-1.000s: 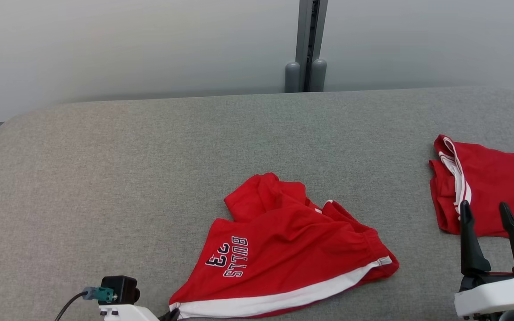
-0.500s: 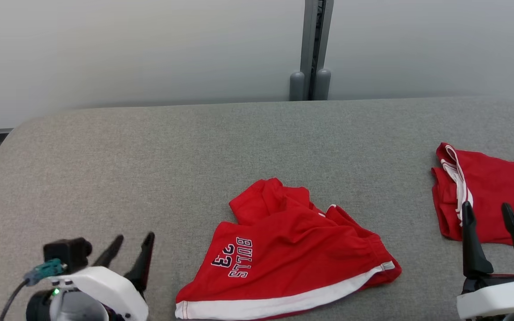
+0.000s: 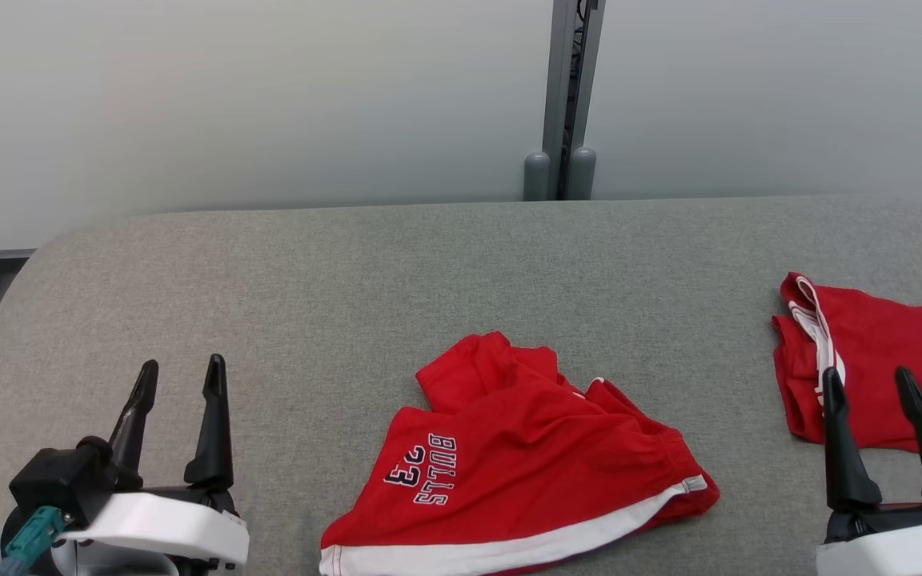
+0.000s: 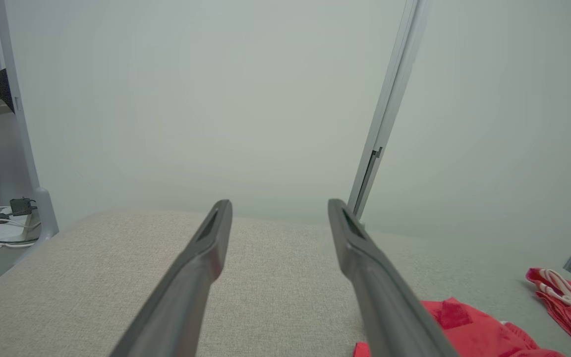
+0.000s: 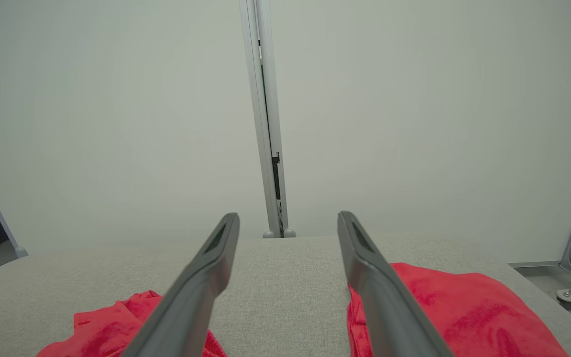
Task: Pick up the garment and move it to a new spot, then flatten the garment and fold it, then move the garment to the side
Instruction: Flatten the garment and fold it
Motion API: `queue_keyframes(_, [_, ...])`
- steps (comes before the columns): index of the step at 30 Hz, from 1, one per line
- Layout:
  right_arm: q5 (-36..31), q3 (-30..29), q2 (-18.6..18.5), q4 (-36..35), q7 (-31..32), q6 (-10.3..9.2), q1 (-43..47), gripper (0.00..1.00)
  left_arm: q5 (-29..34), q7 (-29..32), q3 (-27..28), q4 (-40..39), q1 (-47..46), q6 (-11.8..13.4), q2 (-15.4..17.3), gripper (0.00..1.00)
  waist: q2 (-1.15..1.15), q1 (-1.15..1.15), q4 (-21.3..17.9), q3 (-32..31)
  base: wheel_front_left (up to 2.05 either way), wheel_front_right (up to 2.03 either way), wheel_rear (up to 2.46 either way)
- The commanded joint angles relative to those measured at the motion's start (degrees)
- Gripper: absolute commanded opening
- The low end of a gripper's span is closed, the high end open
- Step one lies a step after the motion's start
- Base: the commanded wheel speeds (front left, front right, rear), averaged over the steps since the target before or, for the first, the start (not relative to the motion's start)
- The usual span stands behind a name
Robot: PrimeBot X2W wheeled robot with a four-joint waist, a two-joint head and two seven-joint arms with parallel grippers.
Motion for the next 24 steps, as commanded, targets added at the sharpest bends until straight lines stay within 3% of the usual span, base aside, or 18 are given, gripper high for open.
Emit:
queue_keyframes(1, [0.3,0.0,-0.3,-0.2,-0.2,0.05,0.8,1.00,0.5,-0.5,0.2,0.0,0.6,0.2,0.2,1.00,0.00,0.00,0.0,-0.1,0.00,0.00,0.00])
queue_keyframes(16, [0.2,1.0,-0.3,-0.5,0.3,0.05,1.3,1.00,2.1,-1.5,-1.1,0.9,0.2,-0.4,-0.3,1.00,0.00,0.00,0.3,-0.1,0.00,0.00,0.00])
queue_keyframes(24, [5.7,8.1,-4.3,3.1,9.0,0.04,2.3,1.00,-1.7,7.1,-4.1,4.4,0.5,-1.7,-0.5,1.00,0.00,0.00,1.6,0.3,0.00,0.00,0.00])
